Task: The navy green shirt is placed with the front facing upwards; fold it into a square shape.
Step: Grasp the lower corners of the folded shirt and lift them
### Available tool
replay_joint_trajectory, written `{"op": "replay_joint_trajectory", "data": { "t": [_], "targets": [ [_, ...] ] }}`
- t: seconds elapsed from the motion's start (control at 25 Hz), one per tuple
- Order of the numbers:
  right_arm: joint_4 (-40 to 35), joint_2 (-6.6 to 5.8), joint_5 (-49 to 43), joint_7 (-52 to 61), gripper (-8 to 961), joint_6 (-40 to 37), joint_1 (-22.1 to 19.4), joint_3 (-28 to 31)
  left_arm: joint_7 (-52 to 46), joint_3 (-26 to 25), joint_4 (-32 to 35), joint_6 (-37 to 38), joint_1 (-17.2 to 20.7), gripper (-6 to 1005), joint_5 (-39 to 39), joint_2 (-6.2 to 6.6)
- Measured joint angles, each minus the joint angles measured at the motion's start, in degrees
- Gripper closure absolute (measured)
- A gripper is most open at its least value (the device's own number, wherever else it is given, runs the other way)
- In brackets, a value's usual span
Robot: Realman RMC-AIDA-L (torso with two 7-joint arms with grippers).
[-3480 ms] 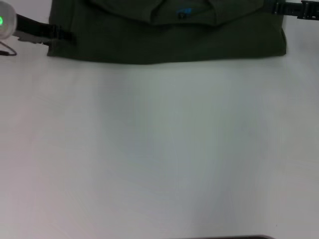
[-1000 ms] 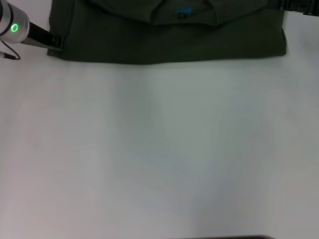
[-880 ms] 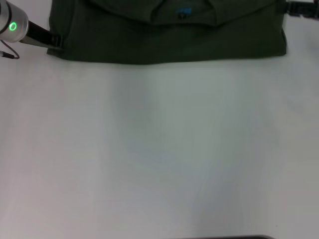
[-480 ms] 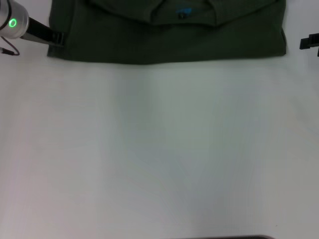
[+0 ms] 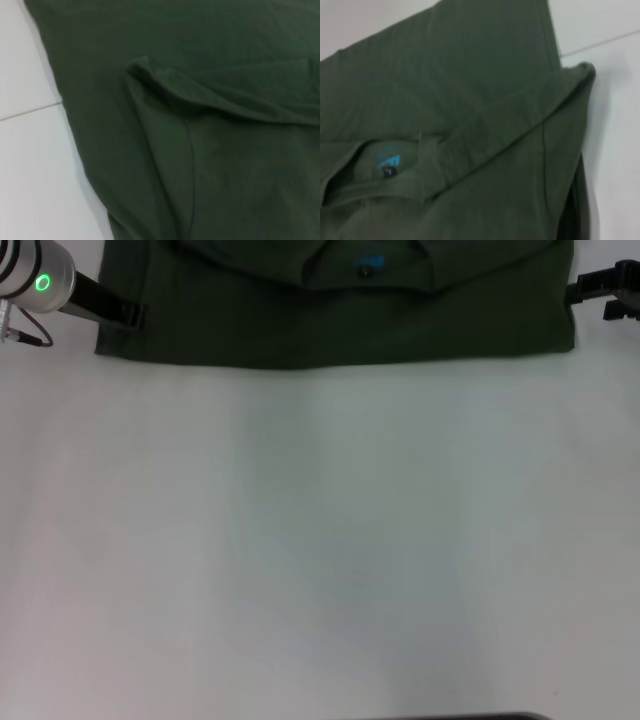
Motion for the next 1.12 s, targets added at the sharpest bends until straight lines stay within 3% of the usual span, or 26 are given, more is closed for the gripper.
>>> {"op": "replay_joint_trajectory", "data": {
  "t": [0.6, 1.12],
  "targets": [
    [5.98, 1.85, -0.26, -0.51, 273, 9.71, 0.85, -3.59, 0.38, 0.00, 0.04, 0.00, -0.37, 950, 0.00, -0.21],
    [8.00, 2.68, -0.25, -0.60, 277, 11.65, 2.48, -4.21, 0.49, 0.09, -0.06, 0.09, -0.37, 949, 0.00, -0.28]
  ]
}}
